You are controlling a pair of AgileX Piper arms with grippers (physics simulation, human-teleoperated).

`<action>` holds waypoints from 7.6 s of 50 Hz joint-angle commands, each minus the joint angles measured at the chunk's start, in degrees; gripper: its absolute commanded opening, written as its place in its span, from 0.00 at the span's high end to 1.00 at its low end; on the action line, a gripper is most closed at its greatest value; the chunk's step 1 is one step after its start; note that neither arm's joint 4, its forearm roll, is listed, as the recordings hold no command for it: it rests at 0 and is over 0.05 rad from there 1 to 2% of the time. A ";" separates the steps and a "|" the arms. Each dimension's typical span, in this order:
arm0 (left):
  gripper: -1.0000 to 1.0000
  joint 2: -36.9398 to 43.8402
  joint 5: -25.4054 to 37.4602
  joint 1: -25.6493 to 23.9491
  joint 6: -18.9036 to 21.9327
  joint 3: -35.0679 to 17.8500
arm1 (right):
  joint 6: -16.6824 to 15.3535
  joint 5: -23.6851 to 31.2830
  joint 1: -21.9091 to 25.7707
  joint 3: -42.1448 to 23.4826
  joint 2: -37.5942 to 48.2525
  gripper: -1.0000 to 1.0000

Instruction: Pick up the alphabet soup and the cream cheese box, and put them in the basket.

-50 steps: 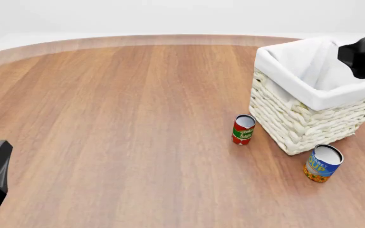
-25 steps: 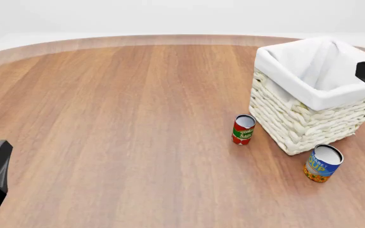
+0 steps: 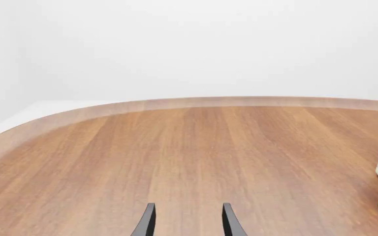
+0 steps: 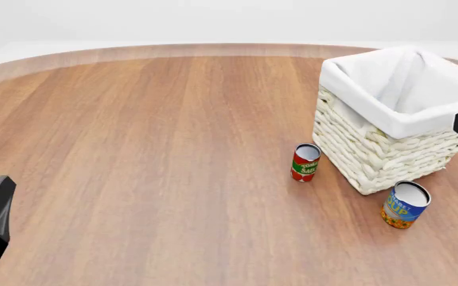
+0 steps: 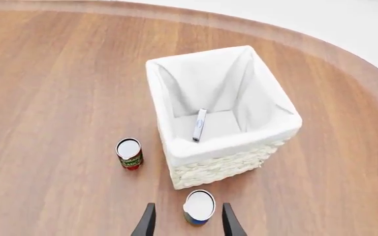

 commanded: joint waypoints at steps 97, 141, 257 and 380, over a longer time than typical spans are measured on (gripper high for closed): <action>0.00 0.00 0.00 0.00 0.00 0.00 | -1.22 3.98 -3.09 13.60 -5.99 0.00; 0.00 0.00 0.00 0.00 0.00 0.00 | -2.29 -0.83 -3.25 21.28 -3.07 0.00; 0.00 0.00 0.00 0.00 0.00 0.00 | -1.45 -21.28 -6.14 28.80 11.89 0.00; 0.00 0.00 0.00 0.00 0.00 0.00 | -2.10 -38.90 -7.02 22.23 38.09 0.00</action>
